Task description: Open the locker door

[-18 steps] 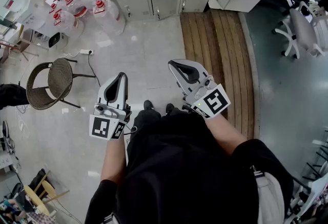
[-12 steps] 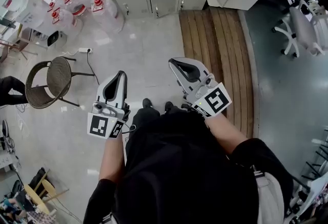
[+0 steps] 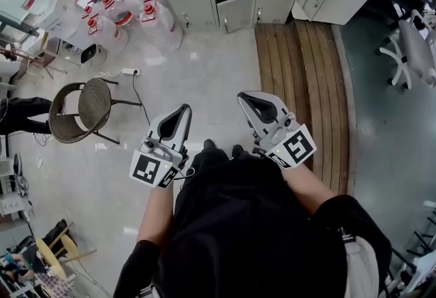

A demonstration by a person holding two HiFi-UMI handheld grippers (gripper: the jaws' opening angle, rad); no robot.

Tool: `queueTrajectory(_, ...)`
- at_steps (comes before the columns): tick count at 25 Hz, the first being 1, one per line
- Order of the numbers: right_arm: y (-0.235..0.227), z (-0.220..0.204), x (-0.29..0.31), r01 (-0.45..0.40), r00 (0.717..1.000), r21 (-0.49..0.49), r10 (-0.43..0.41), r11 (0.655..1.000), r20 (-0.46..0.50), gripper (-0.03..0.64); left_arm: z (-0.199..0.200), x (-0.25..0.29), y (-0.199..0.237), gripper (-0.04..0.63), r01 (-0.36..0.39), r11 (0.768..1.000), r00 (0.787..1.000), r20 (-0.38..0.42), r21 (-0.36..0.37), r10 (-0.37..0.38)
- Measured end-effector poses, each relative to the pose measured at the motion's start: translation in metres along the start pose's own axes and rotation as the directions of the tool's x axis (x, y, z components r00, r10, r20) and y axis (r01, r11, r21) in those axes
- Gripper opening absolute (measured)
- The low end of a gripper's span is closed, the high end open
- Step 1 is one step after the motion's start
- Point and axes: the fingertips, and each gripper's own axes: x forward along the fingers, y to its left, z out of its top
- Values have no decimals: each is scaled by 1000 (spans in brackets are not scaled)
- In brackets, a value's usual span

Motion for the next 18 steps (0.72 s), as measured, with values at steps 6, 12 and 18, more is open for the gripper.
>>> queueTrajectory(6,2,-7,8,-29,1000,47,28,999,11,9,-2,-1,7,11,8,1000,1000,-29,-13,-8)
queueTrajectory(12,-7,-22,26,-29,999,52,30,998,-21,9,-7,14,15,11,73,997,997,-21,-30,-74)
queueTrajectory(18,-30,-26,58,-18,998,34,20,999,-63,9,-1,36,57,11,58,997,998,25,-58,-57)
